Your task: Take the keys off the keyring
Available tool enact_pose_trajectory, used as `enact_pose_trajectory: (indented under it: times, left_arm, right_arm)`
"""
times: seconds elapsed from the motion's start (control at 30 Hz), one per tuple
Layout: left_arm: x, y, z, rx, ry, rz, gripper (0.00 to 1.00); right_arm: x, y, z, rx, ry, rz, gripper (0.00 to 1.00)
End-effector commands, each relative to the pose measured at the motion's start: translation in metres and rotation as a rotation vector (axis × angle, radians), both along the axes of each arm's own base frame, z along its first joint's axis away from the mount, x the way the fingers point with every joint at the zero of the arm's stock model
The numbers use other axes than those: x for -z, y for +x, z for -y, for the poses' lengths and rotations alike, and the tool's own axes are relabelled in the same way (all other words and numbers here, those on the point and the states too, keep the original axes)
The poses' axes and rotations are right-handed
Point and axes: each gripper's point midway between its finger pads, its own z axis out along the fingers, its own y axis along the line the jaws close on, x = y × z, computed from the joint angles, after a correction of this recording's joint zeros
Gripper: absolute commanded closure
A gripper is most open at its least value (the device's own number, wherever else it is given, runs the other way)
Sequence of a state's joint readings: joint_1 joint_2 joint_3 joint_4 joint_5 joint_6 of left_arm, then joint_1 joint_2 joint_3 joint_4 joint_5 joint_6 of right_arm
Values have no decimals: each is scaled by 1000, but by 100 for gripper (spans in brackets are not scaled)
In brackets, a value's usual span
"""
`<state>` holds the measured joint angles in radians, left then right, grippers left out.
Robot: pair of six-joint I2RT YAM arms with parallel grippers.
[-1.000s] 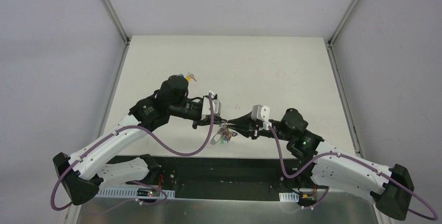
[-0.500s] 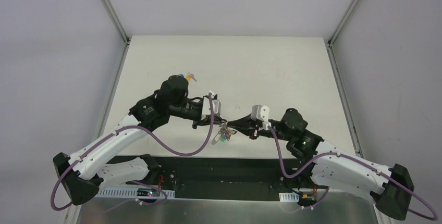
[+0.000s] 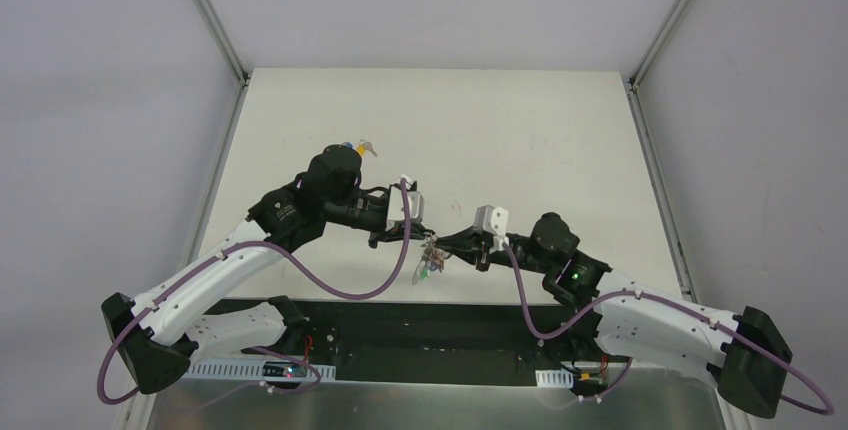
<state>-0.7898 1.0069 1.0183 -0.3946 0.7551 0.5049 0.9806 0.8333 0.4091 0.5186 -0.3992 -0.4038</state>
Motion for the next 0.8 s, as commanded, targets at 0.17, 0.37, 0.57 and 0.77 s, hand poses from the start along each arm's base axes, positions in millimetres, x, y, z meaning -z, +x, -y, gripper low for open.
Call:
enact_pose_trajectory:
  times: [0.17, 0.37, 0.57, 0.77]
  left_arm:
    - [-30, 0, 4, 32, -93, 64, 100]
    - [-29, -1, 4, 34, -93, 61, 100]
    - [-30, -2, 5, 39, -95, 61, 100]
    - [-29, -3, 5, 47, -96, 59, 100]
  right_arm:
    - [-36, -2, 8, 21, 105, 62, 77]
    - [-50, -4, 9, 10, 124, 88, 74]
    - [-51, -1, 1, -4, 99, 99, 70]
    - [-56, -2, -5, -29, 99, 106, 69]
